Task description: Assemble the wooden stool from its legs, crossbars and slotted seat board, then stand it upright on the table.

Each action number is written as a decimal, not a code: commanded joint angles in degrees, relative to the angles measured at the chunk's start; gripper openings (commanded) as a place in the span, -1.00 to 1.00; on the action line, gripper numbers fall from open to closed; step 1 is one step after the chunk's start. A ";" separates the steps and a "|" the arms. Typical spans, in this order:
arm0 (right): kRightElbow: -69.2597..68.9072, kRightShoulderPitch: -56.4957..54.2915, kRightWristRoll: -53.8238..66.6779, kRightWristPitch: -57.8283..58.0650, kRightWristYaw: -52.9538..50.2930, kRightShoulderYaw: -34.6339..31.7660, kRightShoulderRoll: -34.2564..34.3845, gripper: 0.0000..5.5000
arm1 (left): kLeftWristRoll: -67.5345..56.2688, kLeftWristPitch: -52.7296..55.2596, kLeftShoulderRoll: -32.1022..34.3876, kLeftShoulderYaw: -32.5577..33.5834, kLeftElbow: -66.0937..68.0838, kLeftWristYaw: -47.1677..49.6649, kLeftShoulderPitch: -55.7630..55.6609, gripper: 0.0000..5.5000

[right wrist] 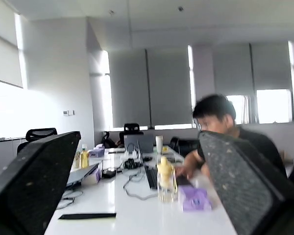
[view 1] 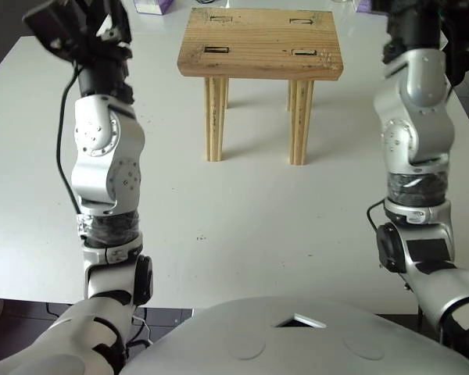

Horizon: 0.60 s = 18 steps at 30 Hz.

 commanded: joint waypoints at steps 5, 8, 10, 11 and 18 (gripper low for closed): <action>2.49 -7.62 -17.31 -7.18 -0.12 7.09 5.27 0.39 | 12.87 -3.60 -5.15 -7.40 0.58 -3.79 -12.94 0.30; 1.53 -6.83 -18.28 -6.68 -0.61 6.47 8.39 0.34 | 14.22 -4.83 -8.29 -8.50 3.07 -5.10 -15.72 0.30; 0.98 -6.21 -18.88 -6.10 -1.06 6.09 10.24 0.34 | 14.77 -5.25 -9.91 -8.70 4.42 -5.99 -16.80 0.30; 0.75 -5.94 -19.26 -5.94 -1.25 6.06 11.05 0.34 | 15.01 -5.36 -10.51 -8.73 4.78 -6.47 -17.11 0.30; -0.08 -5.21 -21.64 -5.50 -3.39 5.70 16.78 0.34 | 18.44 -3.93 -11.86 -8.20 4.95 -7.98 -16.61 0.30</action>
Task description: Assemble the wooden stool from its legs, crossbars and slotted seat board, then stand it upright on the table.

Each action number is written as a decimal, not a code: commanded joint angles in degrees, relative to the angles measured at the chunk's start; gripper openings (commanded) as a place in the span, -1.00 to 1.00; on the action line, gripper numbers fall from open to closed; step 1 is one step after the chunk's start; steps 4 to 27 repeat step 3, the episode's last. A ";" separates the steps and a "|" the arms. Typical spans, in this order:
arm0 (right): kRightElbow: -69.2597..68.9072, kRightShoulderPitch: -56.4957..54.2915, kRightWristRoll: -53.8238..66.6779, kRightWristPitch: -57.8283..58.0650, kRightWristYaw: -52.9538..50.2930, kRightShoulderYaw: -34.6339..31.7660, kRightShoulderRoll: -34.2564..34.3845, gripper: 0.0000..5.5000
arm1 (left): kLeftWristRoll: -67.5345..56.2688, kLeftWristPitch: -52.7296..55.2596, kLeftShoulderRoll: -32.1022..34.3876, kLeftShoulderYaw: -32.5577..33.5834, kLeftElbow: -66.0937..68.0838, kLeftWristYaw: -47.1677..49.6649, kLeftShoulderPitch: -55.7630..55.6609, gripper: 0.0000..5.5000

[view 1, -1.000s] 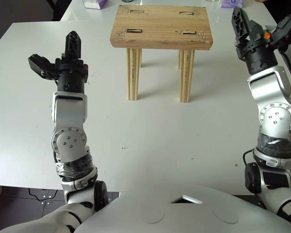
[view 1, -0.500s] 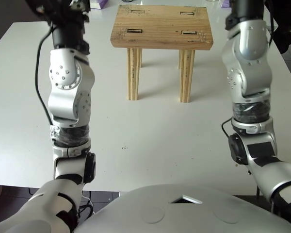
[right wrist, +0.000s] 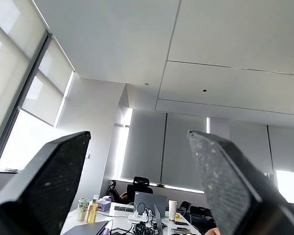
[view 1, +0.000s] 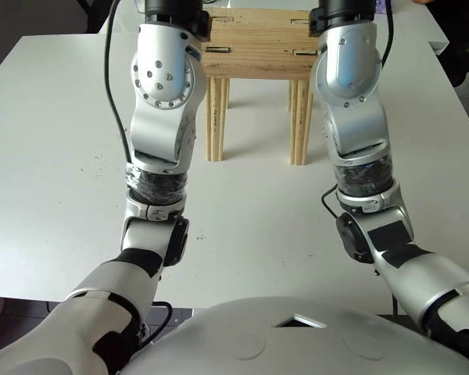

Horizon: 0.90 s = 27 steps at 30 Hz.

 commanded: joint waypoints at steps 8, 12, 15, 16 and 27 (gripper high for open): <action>-1.18 0.55 -2.54 1.31 -1.53 0.38 5.20 0.34 | 3.82 1.95 -0.57 2.04 -0.06 0.93 -0.03 0.30; -1.18 0.55 -2.54 1.31 -1.53 0.38 5.20 0.34 | 3.82 1.95 -0.57 2.04 -0.06 0.93 -0.03 0.30; -1.18 0.55 -2.54 1.31 -1.53 0.38 5.20 0.34 | 3.82 1.95 -0.57 2.04 -0.06 0.93 -0.03 0.30; -1.18 0.55 -2.54 1.31 -1.53 0.38 5.20 0.34 | 3.82 1.95 -0.57 2.04 -0.06 0.93 -0.03 0.30; -1.18 0.55 -2.54 1.31 -1.53 0.38 5.20 0.34 | 3.82 1.95 -0.57 2.04 -0.06 0.93 -0.03 0.30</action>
